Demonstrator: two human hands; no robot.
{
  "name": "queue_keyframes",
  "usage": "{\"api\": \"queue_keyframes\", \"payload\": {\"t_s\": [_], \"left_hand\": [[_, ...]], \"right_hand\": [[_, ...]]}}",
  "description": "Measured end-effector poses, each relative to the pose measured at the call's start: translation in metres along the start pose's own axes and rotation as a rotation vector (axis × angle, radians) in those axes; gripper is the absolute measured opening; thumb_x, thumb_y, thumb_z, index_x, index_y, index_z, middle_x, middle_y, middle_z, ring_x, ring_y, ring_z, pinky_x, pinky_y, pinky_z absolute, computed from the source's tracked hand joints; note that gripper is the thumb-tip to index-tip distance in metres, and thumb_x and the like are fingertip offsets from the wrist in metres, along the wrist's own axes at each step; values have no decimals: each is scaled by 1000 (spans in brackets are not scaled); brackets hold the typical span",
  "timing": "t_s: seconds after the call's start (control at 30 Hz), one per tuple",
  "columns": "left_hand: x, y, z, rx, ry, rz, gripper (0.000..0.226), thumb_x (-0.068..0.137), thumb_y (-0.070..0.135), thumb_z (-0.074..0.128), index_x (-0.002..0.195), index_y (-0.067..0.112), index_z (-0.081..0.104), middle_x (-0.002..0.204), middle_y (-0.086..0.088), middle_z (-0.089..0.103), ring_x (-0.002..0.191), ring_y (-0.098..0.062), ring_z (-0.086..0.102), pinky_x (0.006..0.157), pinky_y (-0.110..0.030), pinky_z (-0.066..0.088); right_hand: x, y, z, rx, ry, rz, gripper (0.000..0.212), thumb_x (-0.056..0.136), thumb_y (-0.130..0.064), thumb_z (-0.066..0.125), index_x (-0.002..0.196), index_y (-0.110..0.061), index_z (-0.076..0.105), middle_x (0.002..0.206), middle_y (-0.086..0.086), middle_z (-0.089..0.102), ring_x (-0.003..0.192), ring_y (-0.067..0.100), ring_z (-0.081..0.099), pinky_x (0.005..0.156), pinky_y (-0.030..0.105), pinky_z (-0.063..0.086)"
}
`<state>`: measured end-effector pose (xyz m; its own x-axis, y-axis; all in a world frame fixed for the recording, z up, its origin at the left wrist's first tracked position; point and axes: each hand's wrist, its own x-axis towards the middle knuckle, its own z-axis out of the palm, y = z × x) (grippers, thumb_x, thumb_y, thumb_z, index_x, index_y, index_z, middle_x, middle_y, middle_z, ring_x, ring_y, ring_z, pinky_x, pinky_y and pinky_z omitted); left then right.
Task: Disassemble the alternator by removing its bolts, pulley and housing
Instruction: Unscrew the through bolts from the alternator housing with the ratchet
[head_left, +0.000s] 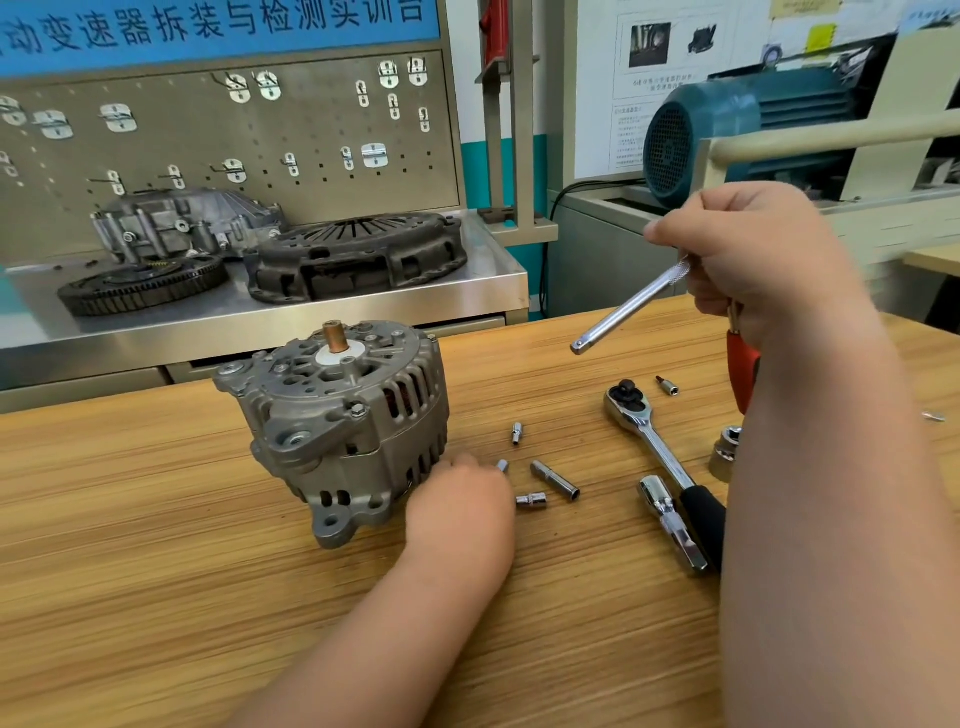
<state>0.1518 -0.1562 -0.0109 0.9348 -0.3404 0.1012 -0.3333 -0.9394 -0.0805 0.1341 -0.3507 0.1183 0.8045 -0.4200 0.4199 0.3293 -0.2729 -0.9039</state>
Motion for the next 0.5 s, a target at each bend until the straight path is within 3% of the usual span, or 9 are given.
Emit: {"api": "queue_keyframes", "payload": {"t_s": [0.1, 0.23, 0.37, 0.5], "left_hand": [[6, 3, -2, 55, -18, 4, 28, 92, 0, 45, 112, 10, 62, 115, -8, 56, 105, -24, 56, 67, -31, 42], [4, -1, -7, -56, 3, -37, 24, 94, 6, 46, 115, 11, 56, 115, -5, 56, 100, -23, 60, 66, -29, 43], [-8, -9, -30, -477, 239, -24, 18, 100, 30, 44, 108, 21, 57, 98, 4, 64, 87, -14, 62, 70, -27, 47], [-21, -12, -50, -989, 324, 59, 12, 96, 24, 53, 89, 33, 56, 80, 14, 68, 71, 0, 66, 72, -29, 57]], "right_hand": [[0, 0, 1, -9, -24, -2, 42, 84, -9, 67, 50, -18, 43, 38, -9, 33, 35, 8, 26, 40, 18, 22], [0, 1, 4, -24, -38, -1, 41, 84, -8, 66, 52, -16, 42, 37, -10, 33, 33, 7, 26, 40, 16, 22], [1, 1, 7, -39, -26, -5, 41, 84, -8, 66, 52, -17, 42, 41, -7, 33, 36, 9, 26, 41, 20, 22], [1, 1, 13, -21, 44, -27, 41, 82, -7, 65, 50, -18, 41, 44, -4, 33, 40, 12, 26, 44, 22, 21]]}}
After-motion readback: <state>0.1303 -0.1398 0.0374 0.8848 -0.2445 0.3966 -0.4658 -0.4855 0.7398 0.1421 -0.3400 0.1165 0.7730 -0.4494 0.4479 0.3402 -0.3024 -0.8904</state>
